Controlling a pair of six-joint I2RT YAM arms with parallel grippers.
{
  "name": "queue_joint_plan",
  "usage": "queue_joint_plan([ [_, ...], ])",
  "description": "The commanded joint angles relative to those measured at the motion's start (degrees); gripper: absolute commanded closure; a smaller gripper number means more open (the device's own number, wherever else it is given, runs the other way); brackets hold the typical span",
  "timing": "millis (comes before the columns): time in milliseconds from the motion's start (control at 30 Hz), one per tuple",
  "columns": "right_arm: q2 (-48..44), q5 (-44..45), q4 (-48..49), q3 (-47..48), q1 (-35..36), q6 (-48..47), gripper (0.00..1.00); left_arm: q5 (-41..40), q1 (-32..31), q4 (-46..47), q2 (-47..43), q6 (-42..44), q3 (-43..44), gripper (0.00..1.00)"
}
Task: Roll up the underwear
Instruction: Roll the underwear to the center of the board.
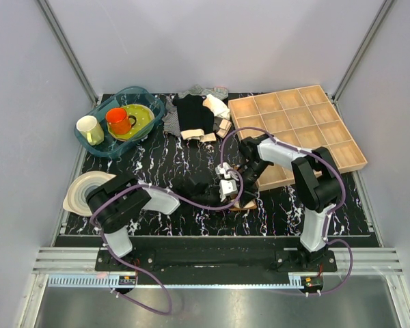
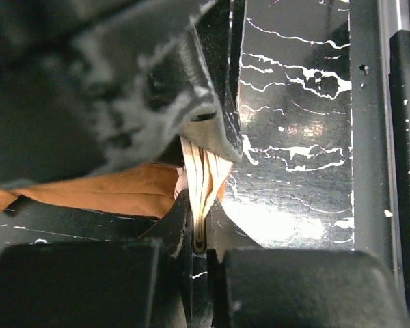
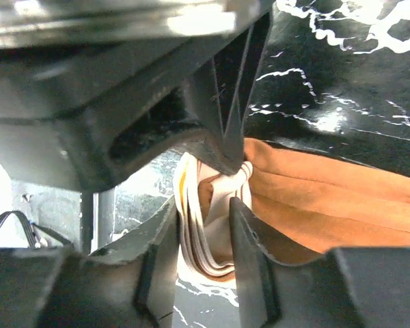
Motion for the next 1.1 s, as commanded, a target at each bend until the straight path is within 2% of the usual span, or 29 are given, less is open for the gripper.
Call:
queue_joint_plan([
  [0,-2.61,-2.1,2.58,-0.53,-2.29,2.61,0.52,5.45,2.85,0.43,1.75,-6.49,3.3,1.0],
  [133,-7.52,-2.89,4.34,-2.28,-8.08,3.32,0.41,9.06,5.14,-2.21,3.85,-9.85,4.79,1.0],
  [233,-10.78,-2.72,4.96,-3.95,-10.11,3.32,0.37,11.7,6.28,-4.14,5.79,-13.09,6.72,1.0],
  [467,-16.06,-2.11,7.94,-7.2,-14.16,5.34,0.33,16.01,8.22,-6.44,8.61,-15.91,9.28,1.0],
  [800,-10.96,-2.98,11.81,-8.79,-14.25,8.16,0.3,14.52,8.13,-3.79,7.55,-14.77,7.52,1.0],
  [933,-15.7,-4.39,11.29,-10.02,-14.25,5.36,0.28,15.48,8.22,-8.79,8.78,-15.56,10.06,1.0],
  [1067,-24.73,-4.48,10.33,-13.0,-14.25,-0.26,0.28,17.06,8.39,-17.14,10.97,-15.47,14.72,1.0],
])
